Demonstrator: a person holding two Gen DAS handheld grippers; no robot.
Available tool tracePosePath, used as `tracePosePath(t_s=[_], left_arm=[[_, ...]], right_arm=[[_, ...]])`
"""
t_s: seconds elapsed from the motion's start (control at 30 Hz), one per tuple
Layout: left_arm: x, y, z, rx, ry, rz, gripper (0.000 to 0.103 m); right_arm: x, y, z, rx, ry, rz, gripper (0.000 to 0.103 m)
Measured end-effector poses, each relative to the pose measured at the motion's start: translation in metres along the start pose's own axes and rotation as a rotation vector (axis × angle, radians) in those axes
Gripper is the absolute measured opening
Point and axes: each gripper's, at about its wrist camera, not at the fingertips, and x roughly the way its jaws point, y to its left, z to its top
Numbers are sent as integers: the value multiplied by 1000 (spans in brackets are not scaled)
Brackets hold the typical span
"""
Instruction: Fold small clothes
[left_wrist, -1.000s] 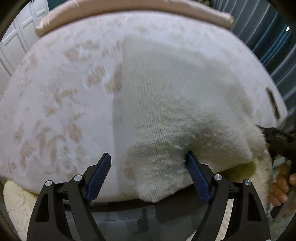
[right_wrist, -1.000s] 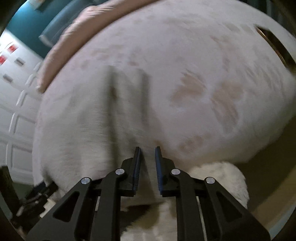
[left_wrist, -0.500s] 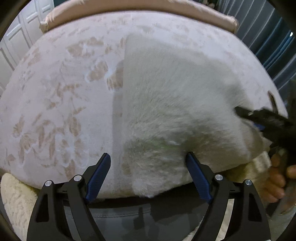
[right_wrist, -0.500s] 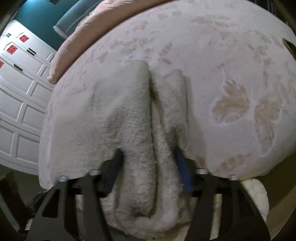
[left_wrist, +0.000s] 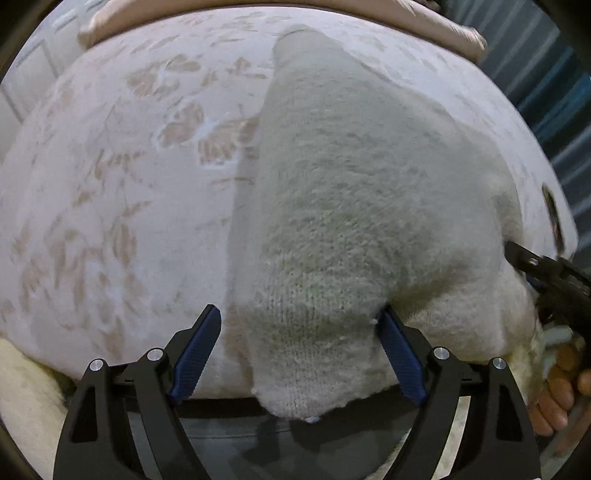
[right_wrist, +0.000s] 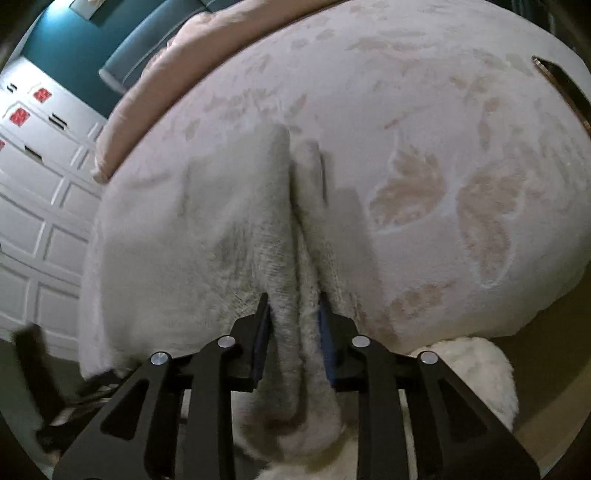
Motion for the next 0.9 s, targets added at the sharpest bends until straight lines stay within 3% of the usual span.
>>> tracePosePath(t_s=[0.1, 0.2, 0.23, 0.33, 0.4, 0.43, 0.57, 0.6, 0.7, 0.73, 0.9], left_arm=[[-6, -4, 0, 44, -25, 31, 84], [-14, -7, -2, 49, -45, 34, 83], [-22, -7, -2, 40, -65, 22, 81], [-36, -11, -2, 39, -111, 15, 81], [-43, -15, 1, 44, -134, 20, 81], [-45, -17, 4, 45, -137, 22, 81], [-51, -18, 10, 45, -146, 44, 81], [-50, -19, 10, 47, -146, 52, 81], [-42, -21, 8, 56, -127, 76, 81], [-38, -21, 7, 58, -116, 82, 83], [-24, -18, 1, 68, -90, 113, 84]], right_arm=[[-23, 8, 2, -24, -43, -9, 29], [-26, 14, -6, -44, -12, 10, 50], [-28, 7, -15, -50, 6, 13, 51], [-16, 7, -37, -64, 66, 10, 47], [-13, 10, -41, -71, 63, -1, 24], [-18, 14, -40, -75, 40, 7, 19], [-60, 31, -29, -135, -115, 0, 16], [-59, 31, -28, -143, -117, -15, 16], [-17, 15, -31, -164, -13, -140, 17], [3, 4, -37, -153, 43, -145, 19], [-15, 4, -29, -93, 33, -119, 28]])
